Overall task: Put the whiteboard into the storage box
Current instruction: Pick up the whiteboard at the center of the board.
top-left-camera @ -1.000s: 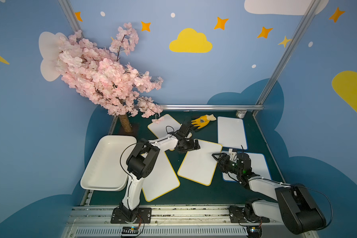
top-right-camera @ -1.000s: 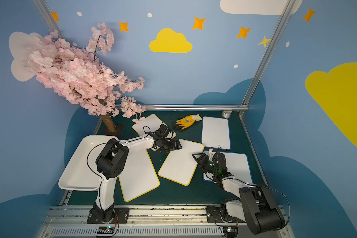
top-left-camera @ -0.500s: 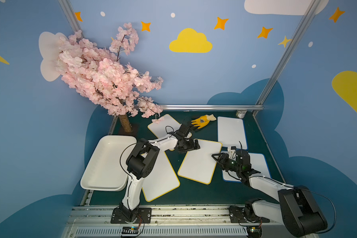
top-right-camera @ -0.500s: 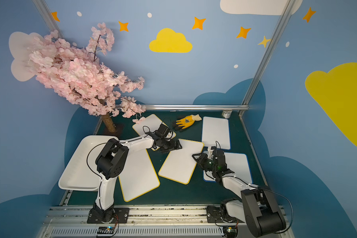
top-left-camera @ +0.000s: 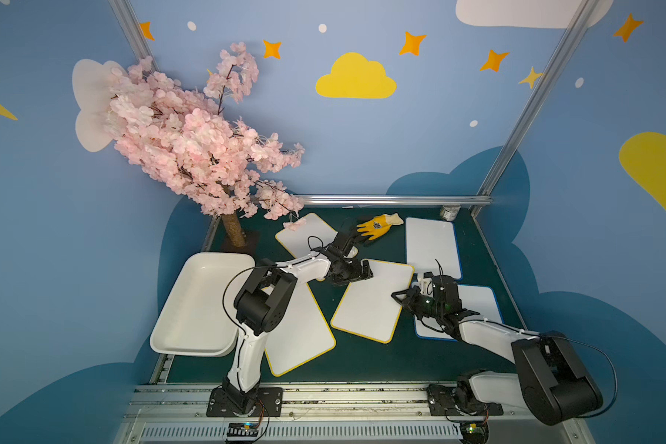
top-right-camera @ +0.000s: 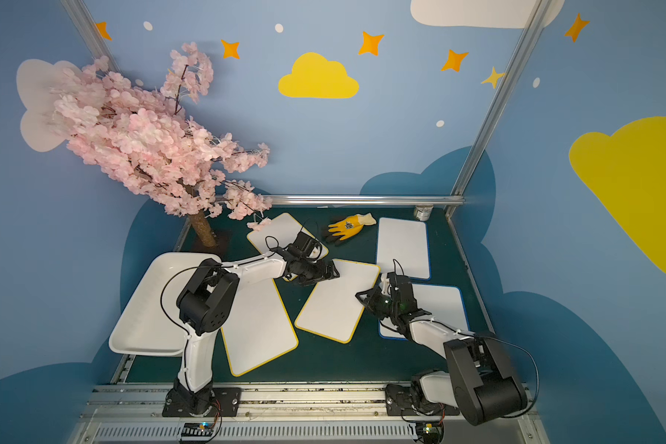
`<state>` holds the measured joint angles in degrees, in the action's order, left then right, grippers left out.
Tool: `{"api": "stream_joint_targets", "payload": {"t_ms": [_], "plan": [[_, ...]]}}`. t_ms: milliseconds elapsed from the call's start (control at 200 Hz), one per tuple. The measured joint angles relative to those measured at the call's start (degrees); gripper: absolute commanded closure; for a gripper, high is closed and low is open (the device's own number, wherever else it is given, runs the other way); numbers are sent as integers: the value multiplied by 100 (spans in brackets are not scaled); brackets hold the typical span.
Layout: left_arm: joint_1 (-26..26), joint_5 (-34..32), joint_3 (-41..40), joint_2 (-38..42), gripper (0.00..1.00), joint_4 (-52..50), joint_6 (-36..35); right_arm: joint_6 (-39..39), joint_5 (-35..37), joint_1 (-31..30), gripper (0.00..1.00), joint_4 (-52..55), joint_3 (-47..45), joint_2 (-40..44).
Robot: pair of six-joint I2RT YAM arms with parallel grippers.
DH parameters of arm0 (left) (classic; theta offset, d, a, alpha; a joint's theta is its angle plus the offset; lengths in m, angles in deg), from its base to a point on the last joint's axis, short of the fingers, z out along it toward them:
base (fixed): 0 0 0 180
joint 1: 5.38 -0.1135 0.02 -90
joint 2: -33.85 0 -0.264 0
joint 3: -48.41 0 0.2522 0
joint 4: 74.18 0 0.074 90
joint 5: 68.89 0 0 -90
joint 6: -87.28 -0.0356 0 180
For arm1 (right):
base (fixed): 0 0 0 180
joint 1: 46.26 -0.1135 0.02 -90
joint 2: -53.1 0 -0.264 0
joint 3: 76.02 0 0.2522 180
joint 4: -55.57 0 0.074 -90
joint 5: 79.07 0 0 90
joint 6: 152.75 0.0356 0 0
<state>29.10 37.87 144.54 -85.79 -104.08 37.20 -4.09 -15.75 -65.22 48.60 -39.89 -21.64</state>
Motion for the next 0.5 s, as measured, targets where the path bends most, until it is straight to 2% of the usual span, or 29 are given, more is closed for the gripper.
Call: {"api": "stream_joint_targets", "payload": {"t_ms": [330,501], "plan": [[-39,101,-42,15,0,72,20,-52,157,-142,100,190,334,219],[-46,109,-74,35,0,92,20,-140,205,-157,100,492,459,319]]}}
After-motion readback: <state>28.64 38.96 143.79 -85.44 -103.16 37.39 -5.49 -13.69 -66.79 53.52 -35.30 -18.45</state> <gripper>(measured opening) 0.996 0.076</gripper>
